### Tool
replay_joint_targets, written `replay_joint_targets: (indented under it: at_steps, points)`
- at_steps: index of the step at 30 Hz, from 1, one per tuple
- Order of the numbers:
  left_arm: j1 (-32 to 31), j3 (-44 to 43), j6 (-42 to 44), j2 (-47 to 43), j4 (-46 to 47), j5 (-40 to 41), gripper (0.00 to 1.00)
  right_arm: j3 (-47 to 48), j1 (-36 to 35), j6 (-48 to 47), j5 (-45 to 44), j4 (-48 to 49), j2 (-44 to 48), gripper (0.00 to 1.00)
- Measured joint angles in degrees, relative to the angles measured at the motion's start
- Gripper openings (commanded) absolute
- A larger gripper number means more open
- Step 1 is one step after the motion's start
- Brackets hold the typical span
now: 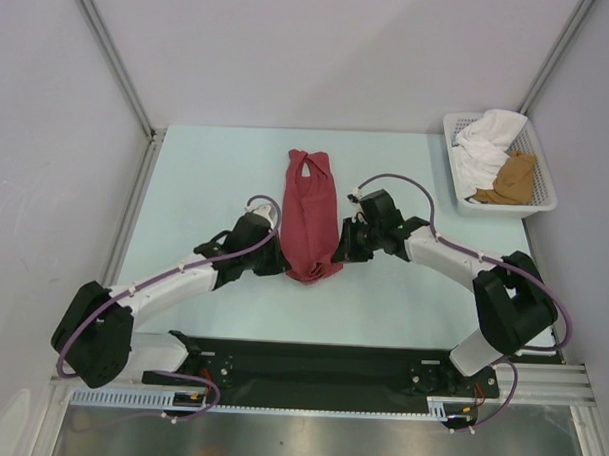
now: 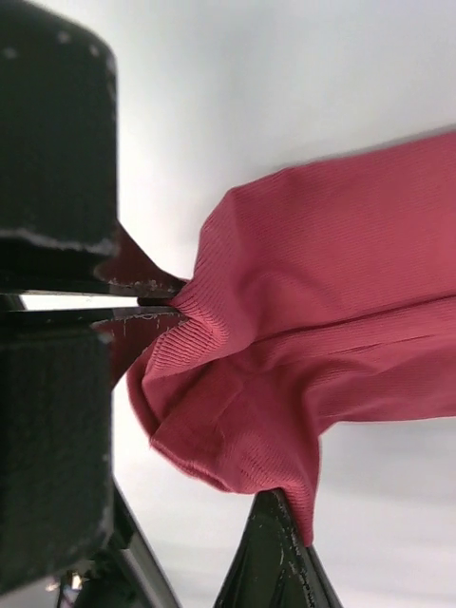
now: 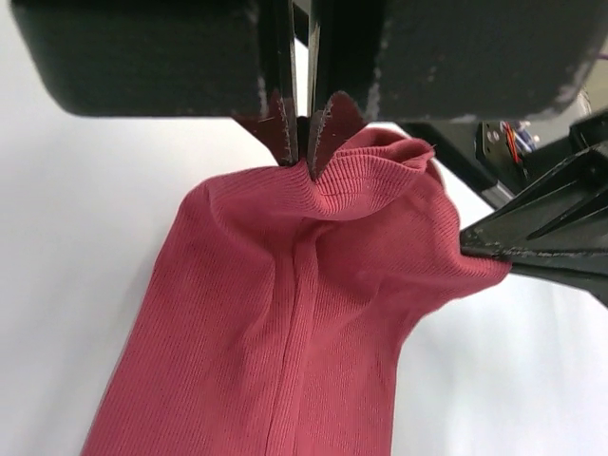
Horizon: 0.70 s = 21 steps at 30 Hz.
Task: Fold and stack the tank tops
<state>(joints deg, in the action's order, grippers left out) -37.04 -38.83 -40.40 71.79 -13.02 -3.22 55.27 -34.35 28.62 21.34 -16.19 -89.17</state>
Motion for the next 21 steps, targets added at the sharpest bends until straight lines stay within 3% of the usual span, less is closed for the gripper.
replay_joint_targets:
  at_steps: [10, 21]
  points:
    - [8.31, -10.56, 4.55, 7.98, -2.8, 0.09, 0.0, 13.2, 3.19, -0.98, 0.15, -1.95, -9.18, 0.0]
    - [13.73, -27.36, 7.5, 24.57, -2.08, 0.07, 0.0, 36.65, 8.57, -3.39, 0.85, -7.1, -26.32, 0.0]
